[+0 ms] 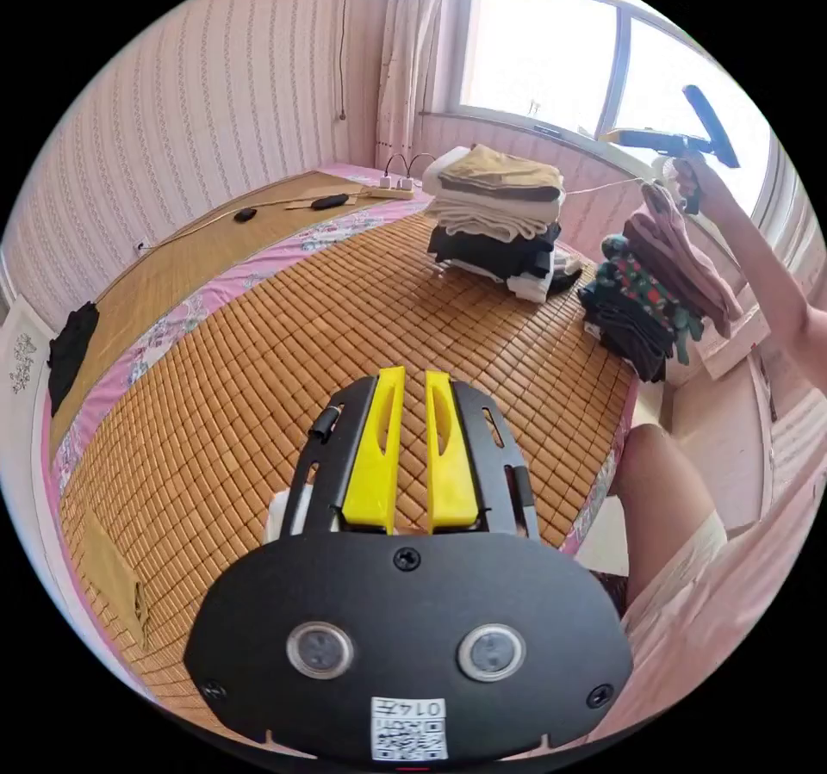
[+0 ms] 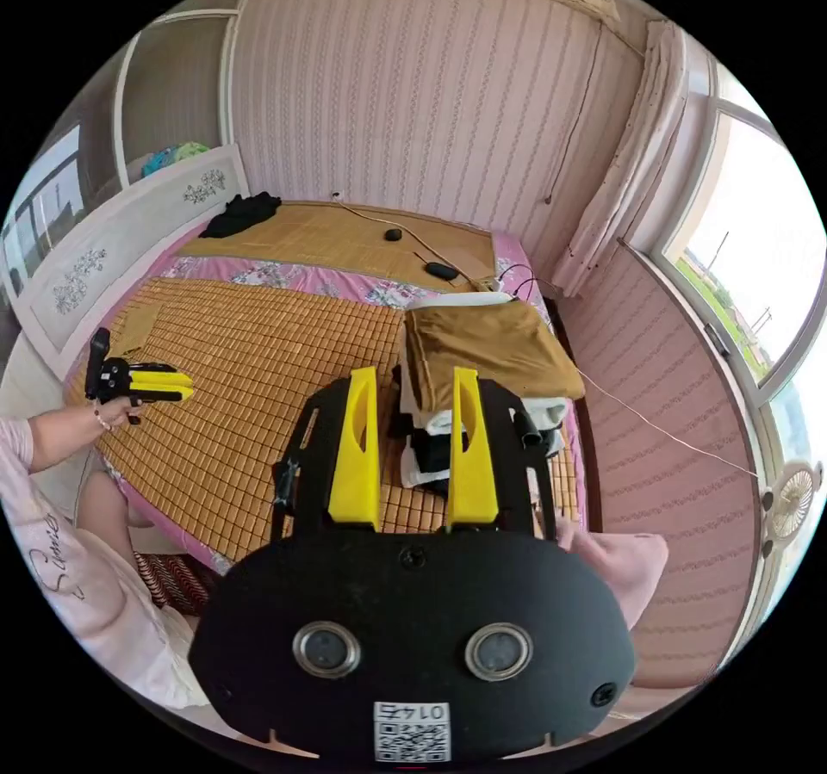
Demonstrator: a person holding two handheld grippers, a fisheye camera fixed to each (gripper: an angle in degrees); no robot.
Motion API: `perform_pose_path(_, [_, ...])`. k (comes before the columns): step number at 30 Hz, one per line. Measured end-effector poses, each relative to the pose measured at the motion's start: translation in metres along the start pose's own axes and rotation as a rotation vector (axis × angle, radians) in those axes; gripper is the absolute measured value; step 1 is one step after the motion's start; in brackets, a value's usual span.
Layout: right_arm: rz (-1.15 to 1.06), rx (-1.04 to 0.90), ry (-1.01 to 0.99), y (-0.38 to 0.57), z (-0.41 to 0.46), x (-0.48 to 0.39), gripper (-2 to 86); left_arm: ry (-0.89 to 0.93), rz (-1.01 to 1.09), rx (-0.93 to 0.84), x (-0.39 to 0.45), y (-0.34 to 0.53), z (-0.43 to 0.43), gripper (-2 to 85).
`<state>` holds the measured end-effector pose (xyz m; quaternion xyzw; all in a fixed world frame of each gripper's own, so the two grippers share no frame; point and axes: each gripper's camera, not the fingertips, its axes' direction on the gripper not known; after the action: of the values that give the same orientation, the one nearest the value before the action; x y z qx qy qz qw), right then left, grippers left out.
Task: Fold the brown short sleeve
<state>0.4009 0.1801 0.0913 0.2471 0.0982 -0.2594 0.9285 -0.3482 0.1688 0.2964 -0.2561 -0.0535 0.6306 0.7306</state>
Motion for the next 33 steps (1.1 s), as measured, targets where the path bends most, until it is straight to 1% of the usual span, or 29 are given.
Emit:
perform_pose_path(2, [0.001,-0.004,-0.052,0.034,0.001,-0.044,11.7,-0.020,-0.061,-0.028,0.001,0.050,-0.017,5.1])
perform_pose_path(4, [-0.021,-0.094,-0.129,0.072,0.021,-0.104,11.7,-0.034,-0.186,-0.026,-0.001,0.111,-0.044,5.2])
perform_pose_path(6, [-0.040,-0.169,-0.197,0.091,0.041,-0.147,11.9,-0.050,-0.289,-0.003,-0.005,0.150,-0.065,5.2])
perform_pose_path(8, [-0.055,-0.207,-0.292,0.100,0.059,-0.189,11.9,-0.093,-0.383,0.028,-0.012,0.184,-0.086,5.3])
perform_pose_path(10, [-0.125,-0.225,-0.420,0.094,0.077,-0.246,11.7,-0.160,-0.497,0.071,-0.027,0.223,-0.111,5.5])
perform_pose_path(11, [-0.158,-0.228,-0.437,0.089,0.080,-0.262,11.7,-0.179,-0.521,0.084,-0.032,0.232,-0.117,5.5])
perform_pose_path(13, [-0.320,-0.226,-0.472,0.061,0.092,-0.323,11.6,-0.263,-0.599,0.134,-0.051,0.264,-0.138,5.5])
perform_pose_path(16, [-0.487,-0.172,-0.533,0.014,0.104,-0.390,11.6,-0.372,-0.689,0.163,-0.081,0.298,-0.154,5.7])
perform_pose_path(17, [-0.520,-0.161,-0.537,0.004,0.107,-0.404,11.5,-0.388,-0.711,0.170,-0.088,0.304,-0.156,5.7])
perform_pose_path(19, [-0.657,-0.135,-0.551,-0.038,0.121,-0.458,11.2,-0.439,-0.783,0.191,-0.122,0.325,-0.164,5.8])
perform_pose_path(23, [-0.826,-0.116,-0.545,-0.102,0.153,-0.542,10.4,-0.507,-0.859,0.161,-0.184,0.347,-0.167,5.7])
perform_pose_path(25, [-0.900,-0.121,-0.535,-0.144,0.182,-0.600,10.0,-0.526,-0.898,0.132,-0.230,0.360,-0.165,5.4])
perform_pose_path(29, [-0.975,-0.164,-0.535,-0.199,0.231,-0.684,9.4,-0.574,-0.881,0.031,-0.291,0.369,-0.152,5.5])
perform_pose_path(30, [-1.000,-0.177,-0.534,-0.215,0.246,-0.712,9.4,-0.605,-0.860,-0.022,-0.308,0.370,-0.146,5.6])
perform_pose_path(33, [-1.041,-0.205,-0.514,-0.245,0.285,-0.772,10.3,-0.594,-0.785,-0.075,-0.343,0.370,-0.134,6.7])
